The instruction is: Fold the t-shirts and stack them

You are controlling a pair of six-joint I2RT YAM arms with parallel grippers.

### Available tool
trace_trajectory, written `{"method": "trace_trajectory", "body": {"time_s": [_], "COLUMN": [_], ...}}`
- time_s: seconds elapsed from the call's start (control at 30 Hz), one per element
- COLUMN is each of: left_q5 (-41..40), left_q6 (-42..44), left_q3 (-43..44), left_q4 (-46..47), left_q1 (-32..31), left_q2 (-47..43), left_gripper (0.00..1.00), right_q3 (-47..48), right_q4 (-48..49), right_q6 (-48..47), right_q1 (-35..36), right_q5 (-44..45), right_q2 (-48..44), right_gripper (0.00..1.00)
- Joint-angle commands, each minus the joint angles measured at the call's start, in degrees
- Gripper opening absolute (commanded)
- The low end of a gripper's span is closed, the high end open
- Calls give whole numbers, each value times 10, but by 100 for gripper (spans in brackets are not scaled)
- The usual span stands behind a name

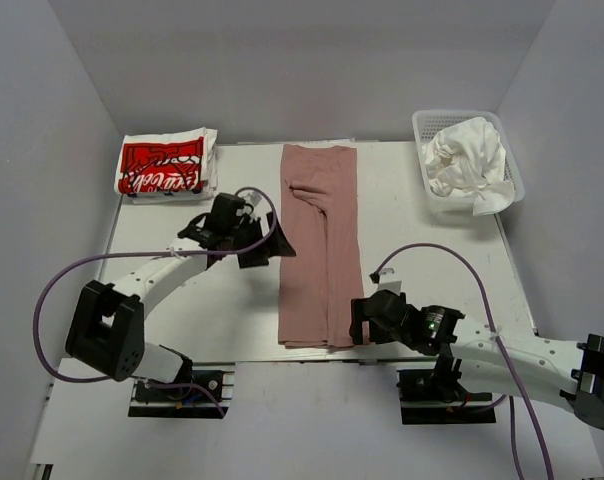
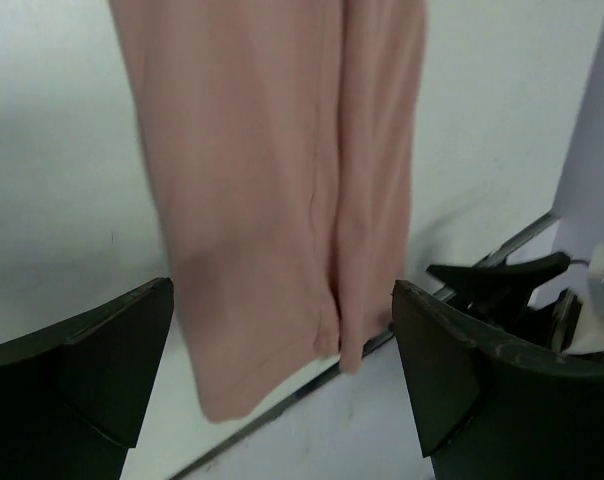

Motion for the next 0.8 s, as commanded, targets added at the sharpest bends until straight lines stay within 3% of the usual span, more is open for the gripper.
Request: {"method": "trace_trajectory", "body": {"time_s": [0.0, 0.37, 0.57, 0.77], "left_q5": [-5, 8, 28, 45], "left_q6": [-31, -37, -31, -17], "left_q3": [-44, -153, -153, -160], "left_q4": [-47, -121, -114, -85], "left_q1": [-28, -144, -184, -201], "left_q2": [-36, -17, 36, 93], "left_gripper": [100, 100, 89, 70], "right_q3": [-22, -24, -21, -19], "right_q4": [-17, 24, 34, 31], "right_q6": [39, 23, 12, 8], "right_q1": [-13, -35, -42, -47], "right_q5": [-31, -85, -107, -129], "right_q2": [-6, 26, 39, 46], "right_gripper": [90, 90, 90, 86]}}
